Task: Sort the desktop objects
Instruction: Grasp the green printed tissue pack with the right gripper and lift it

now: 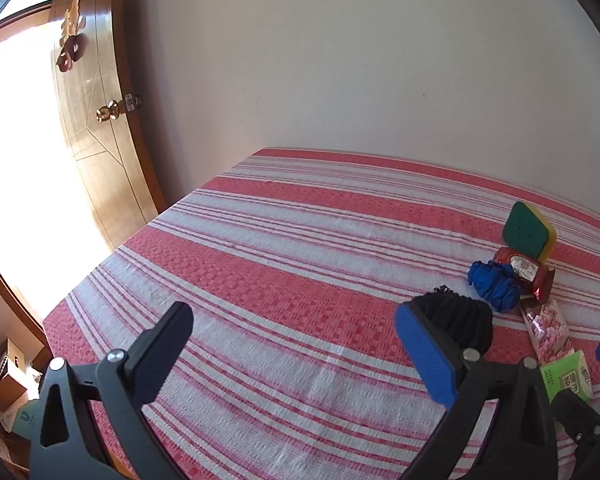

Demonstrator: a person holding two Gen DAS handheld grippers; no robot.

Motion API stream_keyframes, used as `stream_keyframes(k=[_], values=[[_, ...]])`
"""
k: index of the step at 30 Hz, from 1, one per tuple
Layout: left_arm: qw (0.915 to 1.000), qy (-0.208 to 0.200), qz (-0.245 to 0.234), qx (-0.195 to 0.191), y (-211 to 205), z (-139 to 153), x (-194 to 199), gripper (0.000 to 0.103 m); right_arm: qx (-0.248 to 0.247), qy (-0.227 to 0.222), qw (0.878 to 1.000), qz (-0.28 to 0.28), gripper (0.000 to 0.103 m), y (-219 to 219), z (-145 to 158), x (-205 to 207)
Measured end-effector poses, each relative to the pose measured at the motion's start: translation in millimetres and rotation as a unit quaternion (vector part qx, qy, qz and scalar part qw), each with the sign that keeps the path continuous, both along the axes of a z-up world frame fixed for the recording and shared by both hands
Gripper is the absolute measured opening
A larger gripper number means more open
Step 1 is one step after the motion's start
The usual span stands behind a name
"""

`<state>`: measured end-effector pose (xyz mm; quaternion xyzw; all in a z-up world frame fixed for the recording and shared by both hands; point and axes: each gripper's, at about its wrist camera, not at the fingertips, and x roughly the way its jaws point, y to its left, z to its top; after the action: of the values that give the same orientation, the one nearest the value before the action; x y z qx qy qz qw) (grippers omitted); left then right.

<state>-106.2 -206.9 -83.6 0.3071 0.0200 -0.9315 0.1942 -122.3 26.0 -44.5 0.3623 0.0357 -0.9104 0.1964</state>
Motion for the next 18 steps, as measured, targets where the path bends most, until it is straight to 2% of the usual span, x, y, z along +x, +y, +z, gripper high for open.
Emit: stream_keyframes(k=[15,18], values=[[0.9994,-0.033,0.008,-0.003,-8,-15,-4,0.102,0.047,-0.008,0.999,0.008,0.091,-36,-12,-1],[0.9994,-0.034,0.006,-0.001,-8,-15,-4,0.102,0.062,-0.025,0.998,0.003,0.091,-39,-17,-7]])
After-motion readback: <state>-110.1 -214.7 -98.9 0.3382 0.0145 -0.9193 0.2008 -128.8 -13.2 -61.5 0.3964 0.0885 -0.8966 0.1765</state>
